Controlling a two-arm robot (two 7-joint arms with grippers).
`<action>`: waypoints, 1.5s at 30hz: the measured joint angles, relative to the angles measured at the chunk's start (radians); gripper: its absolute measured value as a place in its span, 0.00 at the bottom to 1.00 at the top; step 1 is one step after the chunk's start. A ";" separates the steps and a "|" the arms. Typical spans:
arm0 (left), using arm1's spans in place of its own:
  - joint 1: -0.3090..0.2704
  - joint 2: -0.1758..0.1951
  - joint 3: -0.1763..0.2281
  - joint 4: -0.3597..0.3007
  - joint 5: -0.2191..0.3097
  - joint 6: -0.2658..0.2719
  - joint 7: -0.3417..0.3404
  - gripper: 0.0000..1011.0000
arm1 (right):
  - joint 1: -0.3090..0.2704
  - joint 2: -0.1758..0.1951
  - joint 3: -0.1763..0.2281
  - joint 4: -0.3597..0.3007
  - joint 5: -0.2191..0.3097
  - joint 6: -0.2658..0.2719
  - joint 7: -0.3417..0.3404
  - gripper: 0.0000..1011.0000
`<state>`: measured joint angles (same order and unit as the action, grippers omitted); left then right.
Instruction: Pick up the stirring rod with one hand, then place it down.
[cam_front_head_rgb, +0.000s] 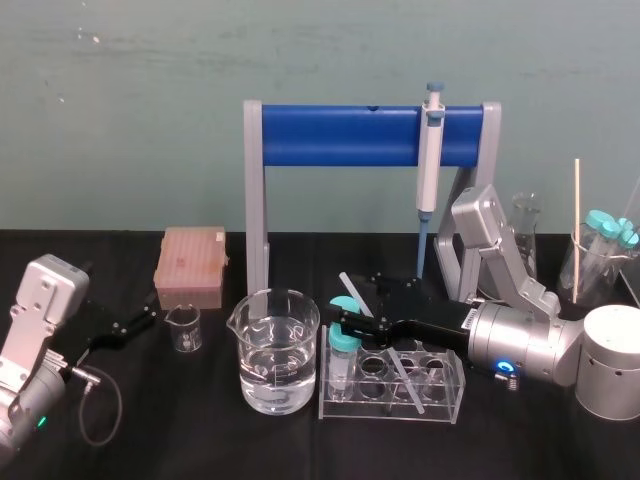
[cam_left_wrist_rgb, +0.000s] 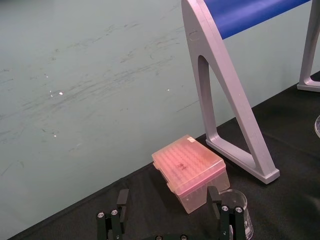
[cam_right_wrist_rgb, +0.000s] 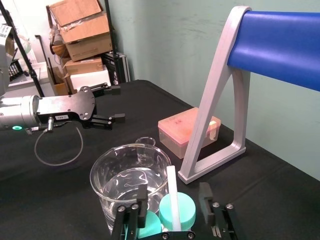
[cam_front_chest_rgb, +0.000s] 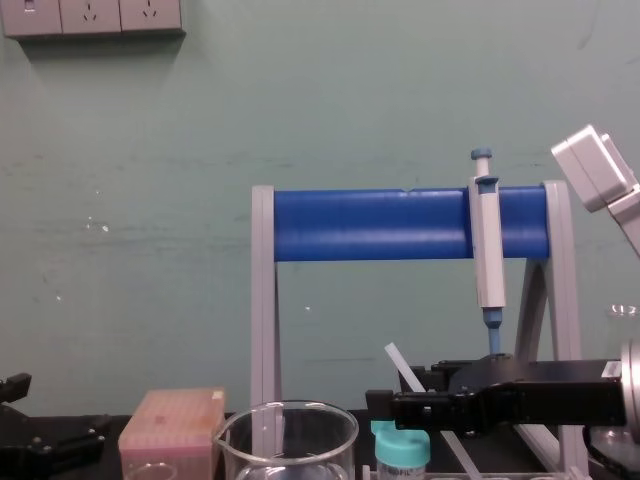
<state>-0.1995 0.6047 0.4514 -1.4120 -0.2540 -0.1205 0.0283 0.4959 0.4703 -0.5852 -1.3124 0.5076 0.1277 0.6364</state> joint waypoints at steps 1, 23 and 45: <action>0.000 0.000 0.000 0.000 0.000 0.000 0.000 0.99 | 0.000 0.000 0.000 0.000 0.000 0.000 0.000 0.64; 0.000 0.000 0.000 0.000 0.000 0.000 0.000 0.99 | -0.009 -0.001 0.008 -0.002 0.004 -0.014 0.000 0.07; 0.000 0.000 0.000 0.000 0.000 0.000 0.000 0.99 | -0.124 -0.021 0.179 -0.094 0.132 -0.335 0.050 0.07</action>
<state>-0.1996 0.6047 0.4514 -1.4120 -0.2539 -0.1205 0.0283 0.3717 0.4489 -0.4063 -1.4062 0.6400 -0.2078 0.6862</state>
